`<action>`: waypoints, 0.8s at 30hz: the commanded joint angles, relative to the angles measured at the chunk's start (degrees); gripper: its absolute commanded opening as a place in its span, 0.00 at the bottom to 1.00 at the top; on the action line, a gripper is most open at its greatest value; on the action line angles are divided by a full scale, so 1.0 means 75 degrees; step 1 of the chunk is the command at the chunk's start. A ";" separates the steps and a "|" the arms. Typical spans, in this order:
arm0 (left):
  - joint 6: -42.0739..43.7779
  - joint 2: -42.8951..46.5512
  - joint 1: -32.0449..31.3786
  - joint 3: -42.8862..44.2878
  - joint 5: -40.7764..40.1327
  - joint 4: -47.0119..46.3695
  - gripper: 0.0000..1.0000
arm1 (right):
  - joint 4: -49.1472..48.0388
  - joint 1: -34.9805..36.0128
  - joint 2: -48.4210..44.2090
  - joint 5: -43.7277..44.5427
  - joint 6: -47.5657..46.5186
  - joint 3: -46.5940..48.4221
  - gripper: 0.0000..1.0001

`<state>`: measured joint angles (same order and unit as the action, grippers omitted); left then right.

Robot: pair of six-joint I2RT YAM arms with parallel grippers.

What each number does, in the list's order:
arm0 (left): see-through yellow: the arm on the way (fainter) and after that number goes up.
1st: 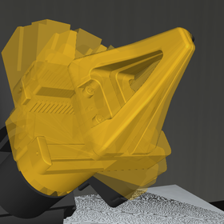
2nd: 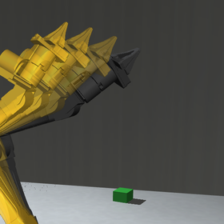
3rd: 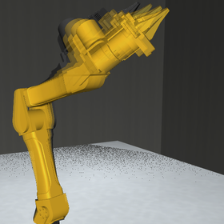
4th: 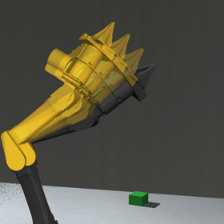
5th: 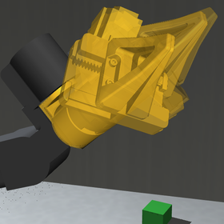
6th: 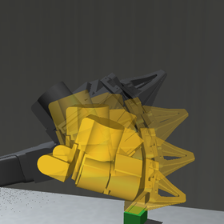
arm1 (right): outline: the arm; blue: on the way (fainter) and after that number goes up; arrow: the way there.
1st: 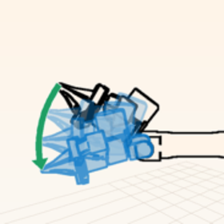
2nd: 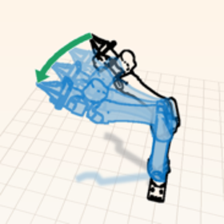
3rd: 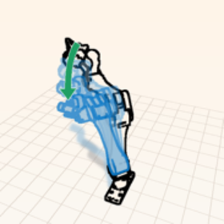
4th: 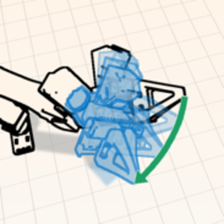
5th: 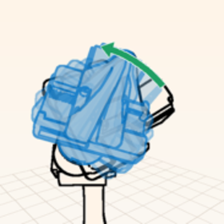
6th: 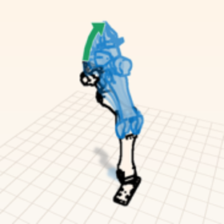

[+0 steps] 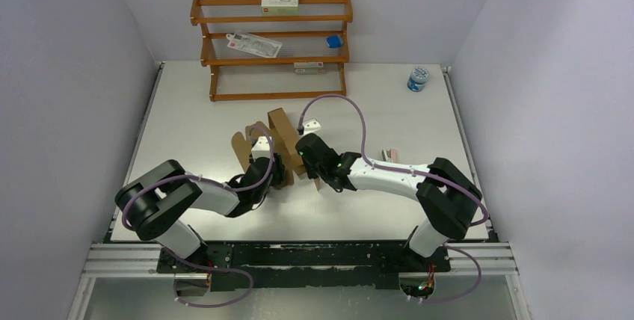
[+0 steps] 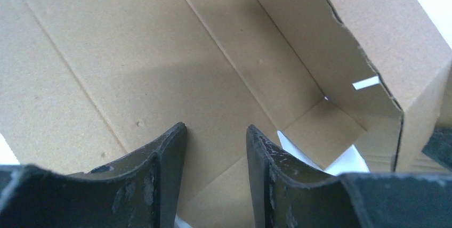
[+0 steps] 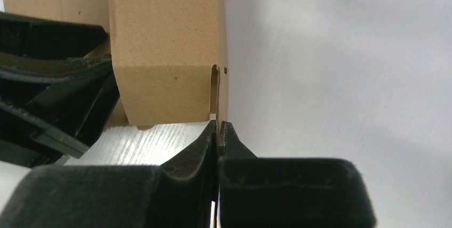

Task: Fold the paper box

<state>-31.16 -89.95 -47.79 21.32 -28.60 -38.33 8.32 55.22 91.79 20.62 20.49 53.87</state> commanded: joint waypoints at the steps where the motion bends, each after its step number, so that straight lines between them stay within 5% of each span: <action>1: -0.0638 -0.0248 -0.0099 -0.0225 0.1440 0.0386 0.48 | 0.0004 0.0035 0.0164 0.0290 0.0531 0.0303 0.00; 24: -0.1863 0.0684 -0.1907 -0.0655 0.1304 0.0866 0.46 | 0.0602 -0.0673 0.0100 0.0682 0.0874 0.0552 0.00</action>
<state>-42.02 -85.67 -60.62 18.44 -22.46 -37.28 12.93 52.21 92.20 25.63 25.91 56.60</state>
